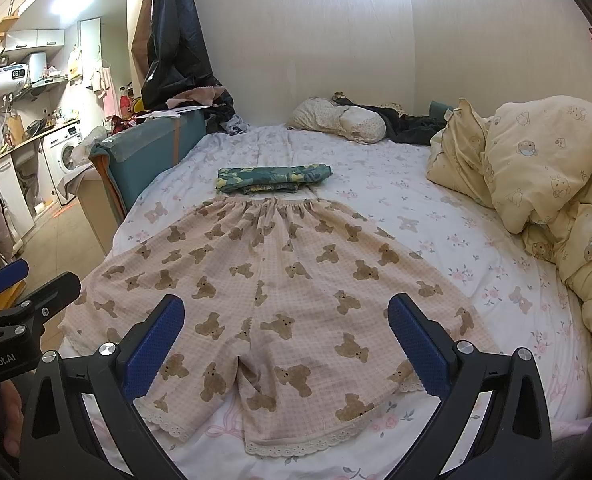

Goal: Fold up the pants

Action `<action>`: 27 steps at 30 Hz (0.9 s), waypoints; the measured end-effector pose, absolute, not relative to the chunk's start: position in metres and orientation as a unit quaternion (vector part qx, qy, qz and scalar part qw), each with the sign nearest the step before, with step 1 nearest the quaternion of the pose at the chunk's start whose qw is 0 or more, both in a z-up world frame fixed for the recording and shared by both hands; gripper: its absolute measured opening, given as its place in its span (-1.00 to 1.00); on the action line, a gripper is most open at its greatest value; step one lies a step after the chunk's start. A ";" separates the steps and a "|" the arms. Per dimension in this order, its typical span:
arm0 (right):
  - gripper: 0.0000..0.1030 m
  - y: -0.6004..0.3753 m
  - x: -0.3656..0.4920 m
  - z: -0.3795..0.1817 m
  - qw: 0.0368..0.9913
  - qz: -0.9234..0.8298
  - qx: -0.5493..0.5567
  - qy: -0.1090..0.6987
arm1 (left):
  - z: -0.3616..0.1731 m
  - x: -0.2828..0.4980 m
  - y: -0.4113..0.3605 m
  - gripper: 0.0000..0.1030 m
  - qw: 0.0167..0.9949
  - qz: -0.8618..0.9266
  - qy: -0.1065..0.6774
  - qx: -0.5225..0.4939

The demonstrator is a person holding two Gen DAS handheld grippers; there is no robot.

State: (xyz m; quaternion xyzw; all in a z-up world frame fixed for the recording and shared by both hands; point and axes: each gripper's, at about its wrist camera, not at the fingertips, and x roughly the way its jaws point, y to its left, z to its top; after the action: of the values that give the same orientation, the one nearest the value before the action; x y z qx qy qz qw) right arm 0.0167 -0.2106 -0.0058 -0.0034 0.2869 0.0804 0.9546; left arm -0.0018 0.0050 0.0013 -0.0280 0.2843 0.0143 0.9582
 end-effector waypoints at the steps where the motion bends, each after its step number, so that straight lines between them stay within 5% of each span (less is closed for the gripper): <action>1: 1.00 -0.211 0.017 -0.006 0.954 0.080 -0.004 0.287 | 0.001 -0.002 0.005 0.99 0.958 0.015 0.284 -0.028; 27: 1.00 -0.209 0.016 -0.008 0.954 0.081 -0.001 0.290 | 0.004 0.000 0.005 0.99 0.958 0.013 0.285 -0.026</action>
State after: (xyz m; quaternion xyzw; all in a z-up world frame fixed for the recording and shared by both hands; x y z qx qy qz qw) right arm 0.0162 -0.2091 -0.0076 -0.0013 0.2902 0.0807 0.9536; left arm 0.0000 0.0052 0.0044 -0.0265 0.2848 0.0135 0.9581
